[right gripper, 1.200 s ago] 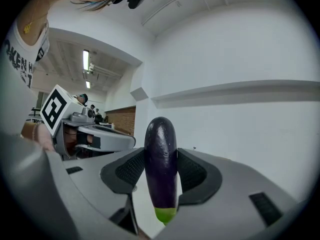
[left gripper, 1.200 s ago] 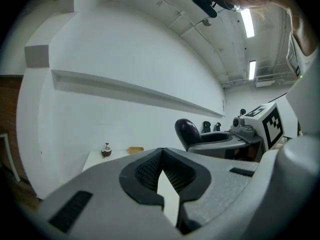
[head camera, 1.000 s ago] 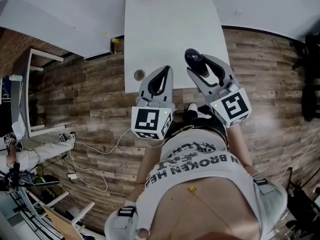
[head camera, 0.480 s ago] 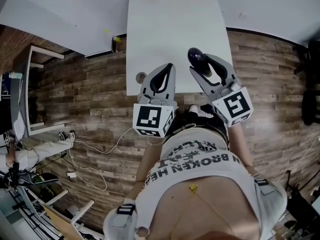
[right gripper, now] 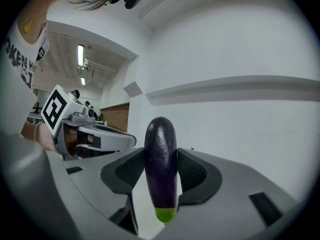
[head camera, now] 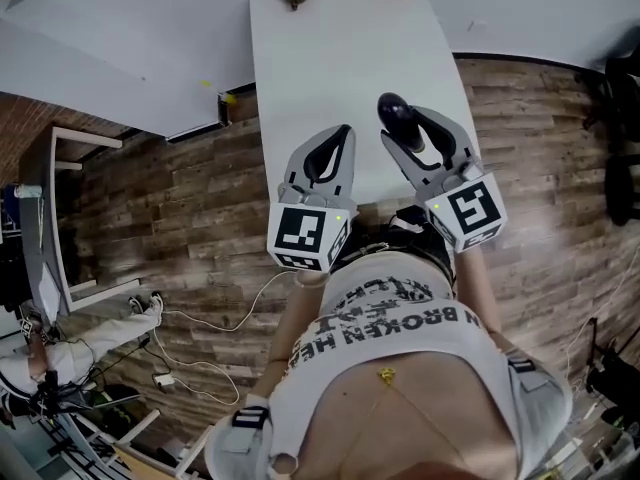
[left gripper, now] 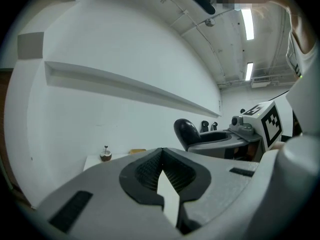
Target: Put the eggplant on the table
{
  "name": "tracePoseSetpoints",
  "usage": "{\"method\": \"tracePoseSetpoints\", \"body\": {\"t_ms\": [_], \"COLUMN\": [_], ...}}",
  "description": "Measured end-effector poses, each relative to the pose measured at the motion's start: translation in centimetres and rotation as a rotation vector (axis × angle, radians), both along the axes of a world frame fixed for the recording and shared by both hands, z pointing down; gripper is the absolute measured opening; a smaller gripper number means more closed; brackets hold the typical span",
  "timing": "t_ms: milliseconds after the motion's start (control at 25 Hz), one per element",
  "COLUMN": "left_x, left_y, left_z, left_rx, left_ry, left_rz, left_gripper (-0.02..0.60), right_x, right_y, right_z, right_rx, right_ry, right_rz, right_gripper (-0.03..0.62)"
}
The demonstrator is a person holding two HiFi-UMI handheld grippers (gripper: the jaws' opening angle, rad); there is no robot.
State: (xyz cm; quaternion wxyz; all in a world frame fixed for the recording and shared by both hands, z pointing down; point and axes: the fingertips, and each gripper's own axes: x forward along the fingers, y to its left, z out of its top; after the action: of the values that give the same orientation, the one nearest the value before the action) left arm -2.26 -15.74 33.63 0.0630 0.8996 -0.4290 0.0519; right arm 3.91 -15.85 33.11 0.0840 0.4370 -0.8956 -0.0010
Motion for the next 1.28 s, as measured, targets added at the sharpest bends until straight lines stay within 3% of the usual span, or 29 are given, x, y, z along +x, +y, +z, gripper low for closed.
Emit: {"method": "tracePoseSetpoints", "body": {"t_ms": [480,720,1280], "left_x": [-4.2,-3.6,0.5], "left_y": [-2.1,-2.3,-4.3], "left_z": [1.3,1.6,0.3], "left_rx": [-0.017,-0.023,-0.022], "left_ry": [0.005,0.005,0.020], "left_rz": [0.073,0.074,-0.013], "left_gripper": [0.005,0.005,0.005], "right_x": [-4.7,-3.6,1.0], "right_y": [-1.6,-1.9,-4.3], "right_z": [1.8,2.4,1.0], "right_rx": [-0.024,-0.042,-0.041], "right_ry": [0.043,0.055,0.064], "right_rz": [0.046,0.059,-0.010], "right_gripper": [0.204,0.204,0.204]}}
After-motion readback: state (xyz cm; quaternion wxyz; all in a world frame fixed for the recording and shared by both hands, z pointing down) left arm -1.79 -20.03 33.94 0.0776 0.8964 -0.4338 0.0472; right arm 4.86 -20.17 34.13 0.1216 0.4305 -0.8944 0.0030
